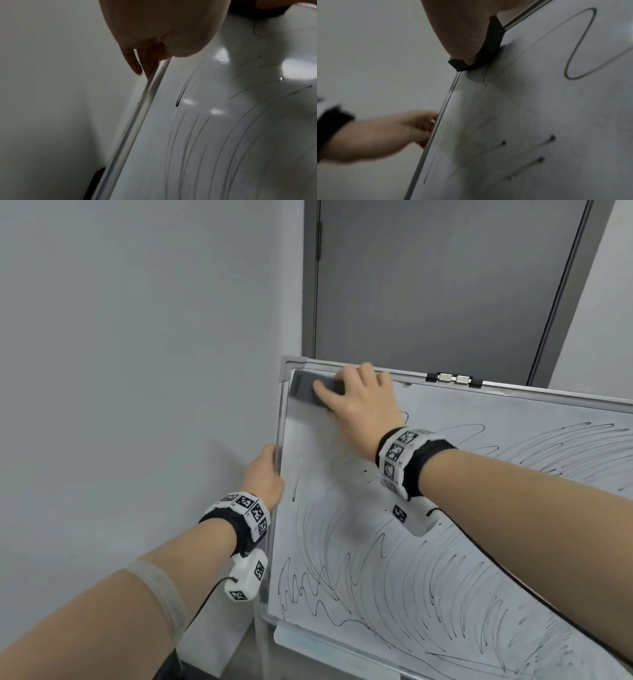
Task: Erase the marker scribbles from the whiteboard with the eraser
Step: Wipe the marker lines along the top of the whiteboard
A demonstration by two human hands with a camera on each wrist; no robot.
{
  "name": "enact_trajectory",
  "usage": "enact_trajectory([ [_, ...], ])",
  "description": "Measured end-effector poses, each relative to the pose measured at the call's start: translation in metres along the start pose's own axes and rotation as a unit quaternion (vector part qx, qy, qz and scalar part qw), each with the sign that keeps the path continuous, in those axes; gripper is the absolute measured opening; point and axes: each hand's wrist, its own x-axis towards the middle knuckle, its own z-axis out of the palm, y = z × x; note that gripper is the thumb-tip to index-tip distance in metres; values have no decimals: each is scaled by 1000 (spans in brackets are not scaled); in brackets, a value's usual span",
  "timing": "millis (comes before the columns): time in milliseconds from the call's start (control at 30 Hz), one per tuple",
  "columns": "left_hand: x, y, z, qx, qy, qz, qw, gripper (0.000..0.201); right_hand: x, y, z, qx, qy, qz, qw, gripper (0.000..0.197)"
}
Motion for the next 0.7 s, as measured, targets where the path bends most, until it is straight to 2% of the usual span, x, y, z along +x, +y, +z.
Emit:
enact_trajectory([
  [67,-2,1,-1,6,-4,-7,1000,33,1,2,-1,11,0,18,1000,60],
  [100,-2,4,-1,9,-1,-14,1000,33,-5,-2,1,22,-8,-12,1000,59],
  [200,-6,12,-1,23,5,-10,1000,34,-34,-20,9,21,-73,-167,983,57],
  [233,-6,14,0,26,2,-14,1000,35,-40,-22,9,9,-88,-189,978,58],
  [300,-6,16,3,38,5,-28,999,37,-38,-16,5,0,-87,-166,982,60],
  [433,-7,18,5,56,17,-45,997,24,-12,7,-6,7,-25,17,1000,64],
  [467,-8,17,5,56,20,-44,997,23,-11,10,-6,10,-20,39,999,63],
  [500,-7,18,6,56,20,-43,997,23,-15,10,-6,14,-17,29,999,62],
  [533,-7,19,6,55,20,-44,997,24,-22,7,-4,19,-23,-12,999,61],
  [600,-6,18,7,51,21,-45,997,30,-43,-2,2,20,-59,-139,988,57],
  [633,-6,18,7,52,19,-45,997,34,-50,-3,3,11,-76,-175,982,56],
  [667,-5,18,8,53,16,-44,997,35,-51,-1,2,5,-82,-178,981,56],
  [700,-5,18,8,54,13,-44,997,35,-46,3,0,6,-75,-146,986,58],
])
